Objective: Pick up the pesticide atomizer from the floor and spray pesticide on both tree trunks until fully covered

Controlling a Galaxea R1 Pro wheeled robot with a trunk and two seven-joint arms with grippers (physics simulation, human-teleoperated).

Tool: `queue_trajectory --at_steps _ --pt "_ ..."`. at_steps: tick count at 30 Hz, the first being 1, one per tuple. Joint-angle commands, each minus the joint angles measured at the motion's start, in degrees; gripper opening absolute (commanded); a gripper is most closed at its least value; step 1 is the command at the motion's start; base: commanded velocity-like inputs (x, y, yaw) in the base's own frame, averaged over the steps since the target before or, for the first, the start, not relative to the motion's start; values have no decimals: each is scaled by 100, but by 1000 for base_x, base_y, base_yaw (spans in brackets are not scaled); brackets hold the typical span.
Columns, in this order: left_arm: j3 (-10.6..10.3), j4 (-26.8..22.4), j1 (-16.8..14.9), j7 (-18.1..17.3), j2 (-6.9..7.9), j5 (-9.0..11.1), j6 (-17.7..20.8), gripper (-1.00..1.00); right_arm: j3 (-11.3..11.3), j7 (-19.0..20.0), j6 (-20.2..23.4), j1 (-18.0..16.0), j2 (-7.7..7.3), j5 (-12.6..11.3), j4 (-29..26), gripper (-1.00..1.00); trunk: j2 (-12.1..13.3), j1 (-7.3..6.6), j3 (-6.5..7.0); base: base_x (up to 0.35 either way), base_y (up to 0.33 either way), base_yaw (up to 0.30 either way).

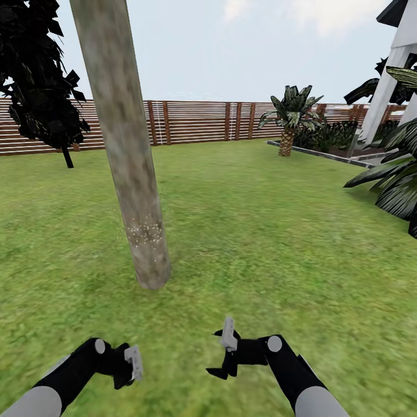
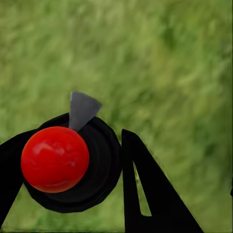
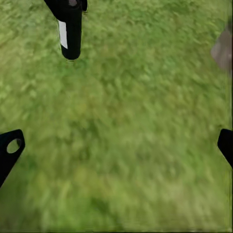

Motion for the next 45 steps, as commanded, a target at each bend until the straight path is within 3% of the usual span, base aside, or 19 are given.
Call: queue_trajectory --at_steps 1,3,5,7,8,9,10,11,13,14,16,18,20,26,28,29,30,33,45 --pt "18 168 49 355 -29 22 38 -100 -51 -331 -38 2 -62 50 168 100 -3 -1 -5 0 0 0" --pt "44 518 95 870 -111 44 28 -100 -53 -1021 -43 6 -202 34 462 100 -3 -1 -5 0 0 0" --pt "69 1033 119 1517 -243 208 14 -100 -82 -2142 -48 14 -370 14 915 100 -3 -1 -5 0 0 0" --pt "175 1381 127 2189 -312 700 -125 -100 -209 -3470 -52 17 -489 -59 1504 100 -3 -1 -5 0 0 0" --pt "245 1485 129 2431 -334 1007 -241 -100 -293 -4049 -58 17 -513 -127 1766 100 -3 -1 -5 0 0 0" --pt "334 1648 130 2749 -376 1547 -448 -100 -416 -4910 -74 22 -538 -258 2135 100 -3 -1 -5 0 0 0" --pt "372 1762 132 2941 -398 1930 -585 -100 -472 -5452 -105 26 -547 -358 2345 100 -3 -1 -5 0 0 0" --pt "404 1940 136 3217 -418 2486 -761 -100 -521 -6166 -237 32 -557 -509 2600 100 -3 -1 -5 0 0 0" --pt "427 2229 181 3621 -431 3285 -1066 -100 -556 -7037 -692 126 -639 -716 2879 100 -3 -1 -5 0 0 0" --pt "431 2320 237 3753 -433 3562 -1236 -100 -562 -7258 -903 193 -709 -771 2947 100 -3 -1 -5 0 0 0" --pt "434 2435 460 4007 -440 4132 -1733 -100 -569 -7530 -1307 336 -853 -842 3029 100 -3 -1 -5 0 0 0" --pt "431 2475 626 4106 -456 4416 -1965 -100 -572 -7619 -1461 409 -907 -864 3062 100 -3 -1 -5 0 0 0" --pt "434 2616 757 4112 -484 4534 -2101 -100 -572 -7655 -1524 580 -935 -873 3147 100 -3 -1 -5 0 0 0" --pt "441 2726 863 4109 -499 4596 -2154 -100 -578 -7658 -1536 672 -862 -895 3314 100 -3 -1 -5 0 0 0" --pt "446 2735 883 4148 -527 4965 -2169 -100 -581 -7662 -1537 676 -826 -1043 3342 100 -3 -1 -5 0 0 0" --pt "446 2739 885 4152 -530 5136 -2174 -100 -583 -7662 -1538 677 -825 -1175 3342 100 -3 -1 -5 0 0 0" --pt "441 2737 892 4157 -490 5358 -2178 -100 -579 -7645 -1537 677 -859 -2452 3319 100 -3 -1 -5 0 0 40" --pt "438 2736 898 4157 -508 5369 -2179 -100 -560 -7630 -1537 677 -833 -2639 3336 100 -3 -1 -5 -125 -82 182" --pt "445 2739 905 4172 -502 5402 -2177 -100 -555 -7627 -1537 679 -806 -2655 3358 100 -3 -1 -5 -271 -153 271"
